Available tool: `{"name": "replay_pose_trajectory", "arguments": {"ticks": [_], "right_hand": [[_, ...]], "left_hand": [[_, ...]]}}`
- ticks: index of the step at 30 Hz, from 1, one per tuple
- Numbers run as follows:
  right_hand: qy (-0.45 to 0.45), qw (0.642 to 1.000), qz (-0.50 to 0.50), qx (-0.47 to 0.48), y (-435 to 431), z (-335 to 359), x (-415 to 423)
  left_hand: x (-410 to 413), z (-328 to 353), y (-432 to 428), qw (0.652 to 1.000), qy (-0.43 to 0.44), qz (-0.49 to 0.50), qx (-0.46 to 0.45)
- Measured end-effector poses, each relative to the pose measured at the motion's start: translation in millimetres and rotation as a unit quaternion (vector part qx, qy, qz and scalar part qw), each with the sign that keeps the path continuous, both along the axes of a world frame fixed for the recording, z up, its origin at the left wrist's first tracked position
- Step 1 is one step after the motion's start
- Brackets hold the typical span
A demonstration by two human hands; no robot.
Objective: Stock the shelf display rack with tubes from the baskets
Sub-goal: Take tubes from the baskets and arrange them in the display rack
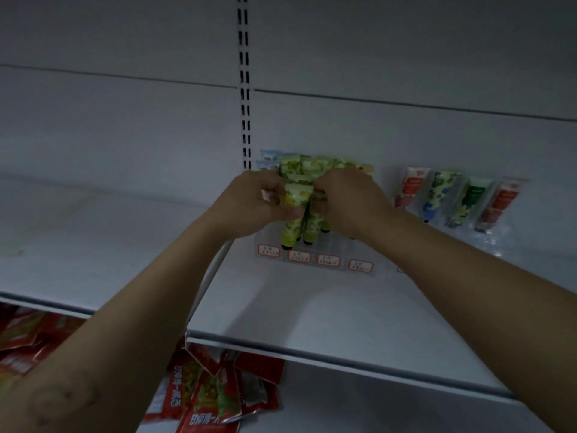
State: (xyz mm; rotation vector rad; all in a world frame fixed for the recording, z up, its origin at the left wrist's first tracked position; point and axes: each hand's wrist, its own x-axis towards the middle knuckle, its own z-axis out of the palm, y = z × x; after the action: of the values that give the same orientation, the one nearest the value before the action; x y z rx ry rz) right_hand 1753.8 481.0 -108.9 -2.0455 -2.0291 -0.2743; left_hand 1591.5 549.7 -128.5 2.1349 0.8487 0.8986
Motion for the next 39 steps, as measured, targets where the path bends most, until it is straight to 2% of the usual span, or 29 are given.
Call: {"name": "replay_pose_trajectory", "arguments": {"ticks": [2, 6, 8, 10, 14, 16, 18, 21, 26, 35, 39], "right_hand": [[-0.013, 1.000, 0.007, 0.000, -10.7, 9.8, -0.6], [0.146, 0.986, 0.051, 0.055, -39.0, 45.4, -8.6], [0.141, 0.988, 0.051, 0.029, -41.7, 56.2, -11.3], [0.116, 0.991, 0.042, 0.048, -41.6, 60.2, -11.0], [0.094, 0.994, 0.029, 0.051, -45.8, 53.4, -4.9], [0.104, 0.993, 0.022, 0.047, -49.6, 47.2, -1.8], [0.116, 0.990, 0.005, 0.084, -52.7, 45.6, 6.9], [0.152, 0.978, -0.037, 0.134, -52.5, 45.6, 23.9], [0.171, 0.974, -0.039, 0.141, -40.8, 25.5, 27.5], [0.180, 0.971, -0.038, 0.150, -26.8, -0.6, 30.1], [0.120, 0.984, -0.027, 0.128, -18.4, 4.8, 24.1]], "left_hand": [[0.1, 3.5, -2.0, 0.999, 0.012, 0.018, 0.037], [-3.5, 16.2, -8.6, 0.995, 0.021, 0.017, 0.093], [-2.0, 24.0, -17.8, 0.995, 0.016, -0.003, 0.101], [3.0, 29.4, -26.1, 0.995, -0.002, -0.010, 0.095], [17.7, 26.8, -31.5, 0.993, 0.024, -0.015, 0.113], [23.4, 23.5, -32.5, 0.988, 0.042, -0.026, 0.146], [28.3, 22.7, -31.6, 0.978, 0.057, -0.033, 0.196], [31.6, 23.3, -23.8, 0.962, 0.084, 0.017, 0.260], [35.2, 5.9, -10.3, 0.953, 0.154, 0.058, 0.253], [41.1, 0.7, 4.0, 0.976, 0.066, 0.031, 0.203], [38.6, -1.8, 8.7, 0.976, 0.045, 0.024, 0.214]]}}
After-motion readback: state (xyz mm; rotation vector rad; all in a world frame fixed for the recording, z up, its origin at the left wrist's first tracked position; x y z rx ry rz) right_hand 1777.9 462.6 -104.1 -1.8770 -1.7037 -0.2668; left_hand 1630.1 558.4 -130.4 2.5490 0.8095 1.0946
